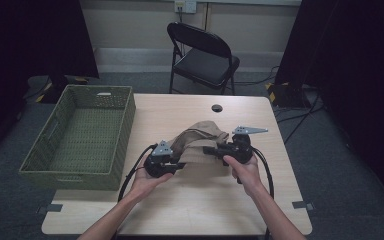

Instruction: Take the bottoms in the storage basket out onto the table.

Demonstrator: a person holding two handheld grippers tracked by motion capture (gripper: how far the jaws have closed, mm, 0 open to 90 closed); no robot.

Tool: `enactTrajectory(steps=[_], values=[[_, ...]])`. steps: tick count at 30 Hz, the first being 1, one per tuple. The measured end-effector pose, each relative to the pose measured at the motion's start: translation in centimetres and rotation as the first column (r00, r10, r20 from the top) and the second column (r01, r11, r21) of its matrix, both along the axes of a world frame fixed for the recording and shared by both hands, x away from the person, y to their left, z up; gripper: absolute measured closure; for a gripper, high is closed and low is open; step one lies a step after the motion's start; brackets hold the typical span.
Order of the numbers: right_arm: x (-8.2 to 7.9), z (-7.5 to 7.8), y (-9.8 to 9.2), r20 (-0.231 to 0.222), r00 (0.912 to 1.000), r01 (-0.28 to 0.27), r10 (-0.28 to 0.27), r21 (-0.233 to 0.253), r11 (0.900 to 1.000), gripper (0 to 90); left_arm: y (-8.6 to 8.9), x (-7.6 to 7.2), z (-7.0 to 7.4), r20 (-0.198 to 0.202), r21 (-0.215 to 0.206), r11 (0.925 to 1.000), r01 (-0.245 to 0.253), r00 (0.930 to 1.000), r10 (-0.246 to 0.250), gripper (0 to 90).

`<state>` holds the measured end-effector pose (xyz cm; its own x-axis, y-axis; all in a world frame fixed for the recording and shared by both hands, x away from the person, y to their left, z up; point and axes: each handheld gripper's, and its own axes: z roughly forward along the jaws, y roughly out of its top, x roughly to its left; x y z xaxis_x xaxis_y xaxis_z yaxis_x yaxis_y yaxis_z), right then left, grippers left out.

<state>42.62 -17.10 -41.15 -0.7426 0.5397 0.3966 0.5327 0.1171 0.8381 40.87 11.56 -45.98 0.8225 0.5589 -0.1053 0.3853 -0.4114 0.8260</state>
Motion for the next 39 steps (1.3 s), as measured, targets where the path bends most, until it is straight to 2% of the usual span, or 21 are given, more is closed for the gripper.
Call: enactTrajectory(steps=[3, 5, 7, 10, 15, 22, 24, 25, 27, 28, 30, 32, 37, 39], values=[[0.0, 0.1, -0.4, 0.019, 0.9998, 0.002, -0.003, 0.004, 1.000, 61.5, 0.6, -0.3, 0.9, -0.008, -0.026, 0.9995, 0.018, 0.9998, -0.019, 77.2], [-0.2, 0.2, -0.3, 0.038, 0.9991, 0.021, -0.020, -0.013, 1.000, 55.8, 0.9, -0.3, 1.3, -0.013, -0.047, 0.9986, 0.024, 0.9996, -0.024, 78.0], [-0.3, 0.3, -0.3, 0.063, 0.9974, 0.036, -0.034, -0.022, 0.999, 50.6, 1.5, 0.0, 1.8, -0.018, -0.085, 0.9964, -0.005, 0.9998, 0.003, 79.1], [-0.8, 0.7, -0.3, 0.090, 0.9951, 0.045, -0.042, -0.033, 0.998, 45.1, 2.4, 0.4, 2.4, -0.032, -0.143, 0.9889, -0.041, 0.9988, 0.037, 79.8], [-2.4, 1.2, -0.6, 0.122, 0.9920, 0.039, -0.033, -0.046, 0.998, 42.3, 3.0, 0.6, 2.5, -0.042, -0.155, 0.9857, -0.067, 0.9973, 0.061, 80.2], [-4.1, 0.4, -0.7, 0.133, 0.9911, -0.002, 0.014, -0.091, 0.996, 36.3, 2.9, 0.6, 2.8, -0.049, -0.158, 0.9848, -0.073, 0.9967, 0.066, 80.2], [-4.1, 0.3, -0.3, 0.158, 0.9875, 0.024, -0.006, -0.114, 0.993, 44.5, 2.8, 0.6, 3.0, -0.041, -0.158, 0.9852, -0.067, 0.9973, 0.061, 80.2], [-4.0, 0.1, -0.3, 0.167, 0.9857, 0.041, -0.022, -0.108, 0.993, 53.5, 2.8, 0.5, 3.2, -0.036, -0.159, 0.9851, -0.066, 0.9975, 0.061, 80.3], [-3.7, -0.1, -0.5, 0.166, 0.9856, 0.048, -0.035, -0.075, 0.996, 65.5, 2.7, 0.4, 3.4, -0.027, -0.155, 0.9858, -0.064, 0.9978, 0.061, 80.3], [-3.6, -0.1, -0.7, 0.172, 0.9844, 0.051, -0.040, -0.063, 0.997, 76.0, 2.7, 0.3, 3.5, -0.026, -0.161, 0.9849, -0.064, 0.9978, 0.061, 80.3], [-3.5, 0.1, -0.8, 0.184, 0.9813, 0.070, -0.055, -0.071, 0.995, 86.3, 2.6, 0.2, 3.7, -0.021, -0.160, 0.9855, -0.055, 0.9984, 0.053, 80.2], [-3.4, 0.1, -0.9, 0.185, 0.9804, 0.085, -0.070, -0.074, 0.994, 89.2, 2.4, 0.1, 3.9, -0.018, -0.164, 0.9852, -0.050, 0.9987, 0.047, 80.3], [-2.6, -0.6, -1.0, 0.169, 0.9803, 0.118, -0.101, -0.095, 0.988, 89.6, 1.6, -0.5, 4.7, -0.005, -0.179, 0.9836, -0.021, 0.9998, 0.021, 80.2], [-2.2, -0.8, -1.0, 0.157, 0.9816, 0.124, -0.108, -0.093, 0.988, 89.6, 1.3, -0.6, 5.0, -0.002, -0.171, 0.9852, -0.006, 1.0000, 0.006, 80.3]])
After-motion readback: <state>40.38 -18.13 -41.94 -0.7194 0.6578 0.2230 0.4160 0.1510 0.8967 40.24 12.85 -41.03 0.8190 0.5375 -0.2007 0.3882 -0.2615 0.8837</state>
